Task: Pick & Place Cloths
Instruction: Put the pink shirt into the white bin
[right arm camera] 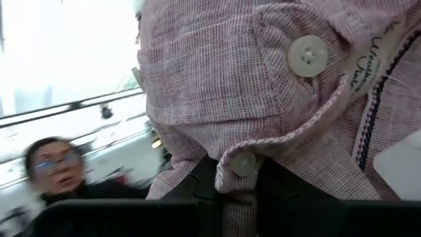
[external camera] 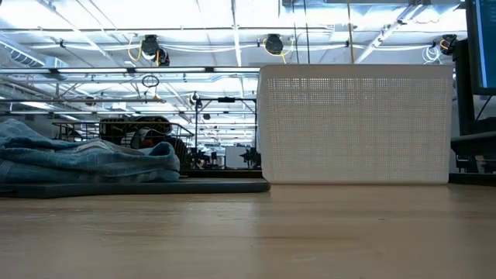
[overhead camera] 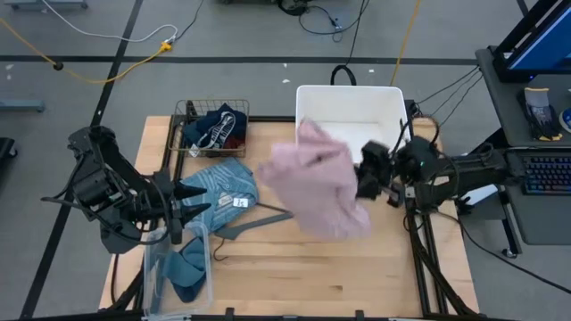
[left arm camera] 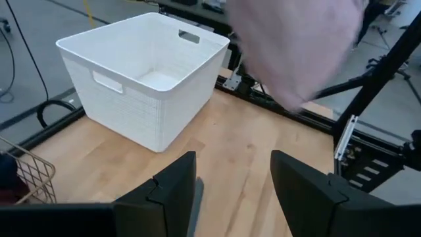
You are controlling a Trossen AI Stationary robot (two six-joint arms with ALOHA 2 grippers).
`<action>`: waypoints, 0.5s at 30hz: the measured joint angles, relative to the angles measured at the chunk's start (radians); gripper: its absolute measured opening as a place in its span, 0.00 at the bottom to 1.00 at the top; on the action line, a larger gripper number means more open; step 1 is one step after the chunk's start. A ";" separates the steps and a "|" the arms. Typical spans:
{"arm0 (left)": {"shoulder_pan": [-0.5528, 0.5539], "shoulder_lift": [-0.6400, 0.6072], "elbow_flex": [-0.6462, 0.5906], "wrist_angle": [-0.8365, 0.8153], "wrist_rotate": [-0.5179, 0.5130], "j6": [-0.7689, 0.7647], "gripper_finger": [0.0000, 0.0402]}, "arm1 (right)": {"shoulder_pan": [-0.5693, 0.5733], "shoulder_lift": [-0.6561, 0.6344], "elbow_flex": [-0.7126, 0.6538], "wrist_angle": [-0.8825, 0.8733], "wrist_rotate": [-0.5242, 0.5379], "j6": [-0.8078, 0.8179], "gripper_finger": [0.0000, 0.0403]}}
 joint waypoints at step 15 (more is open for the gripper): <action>0.115 -0.001 -0.084 0.025 0.035 0.010 0.50 | -0.510 -0.155 0.001 -0.336 -0.075 -0.234 0.10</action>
